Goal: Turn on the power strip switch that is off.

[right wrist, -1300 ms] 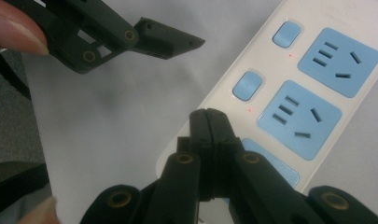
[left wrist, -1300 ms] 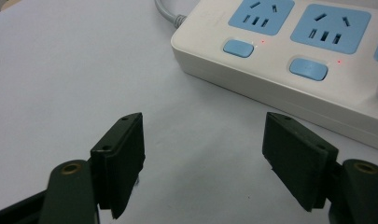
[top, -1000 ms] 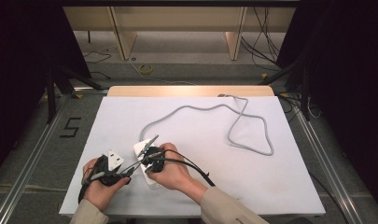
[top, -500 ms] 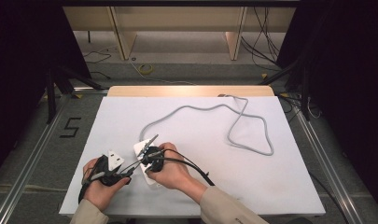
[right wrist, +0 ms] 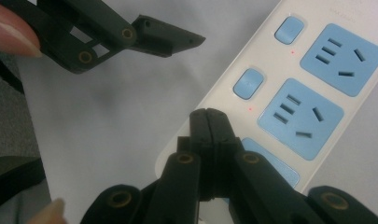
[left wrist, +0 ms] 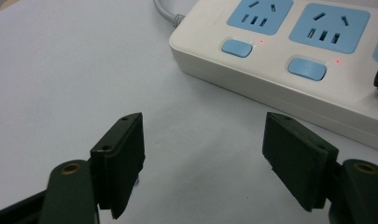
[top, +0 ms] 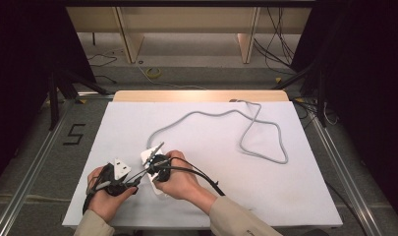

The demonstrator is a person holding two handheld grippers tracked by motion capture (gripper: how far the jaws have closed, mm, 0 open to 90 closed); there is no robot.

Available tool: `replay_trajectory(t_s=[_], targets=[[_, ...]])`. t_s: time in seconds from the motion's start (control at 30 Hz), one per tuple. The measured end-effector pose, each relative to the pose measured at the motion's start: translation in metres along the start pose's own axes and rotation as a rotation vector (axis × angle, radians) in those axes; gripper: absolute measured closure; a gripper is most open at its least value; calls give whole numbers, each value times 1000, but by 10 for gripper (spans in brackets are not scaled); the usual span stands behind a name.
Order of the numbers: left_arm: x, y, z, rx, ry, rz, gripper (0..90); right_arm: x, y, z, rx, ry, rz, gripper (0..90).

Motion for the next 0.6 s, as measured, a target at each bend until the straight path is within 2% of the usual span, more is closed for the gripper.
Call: replay_trajectory(t_s=[0.6], targets=[[0,0,0,-2,-1,1,294,0,-1,-1,-15,-10,2,900]])
Point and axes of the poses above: each handheld gripper's, and its own axes: y roughly backward along the jaws, z roughly out of its underside, x roughly to its right, the point moved 4 cm from there along -y, roughly forward along the jaws, and after that the axes turned 6 degrees about x, right-handed, at the moved point
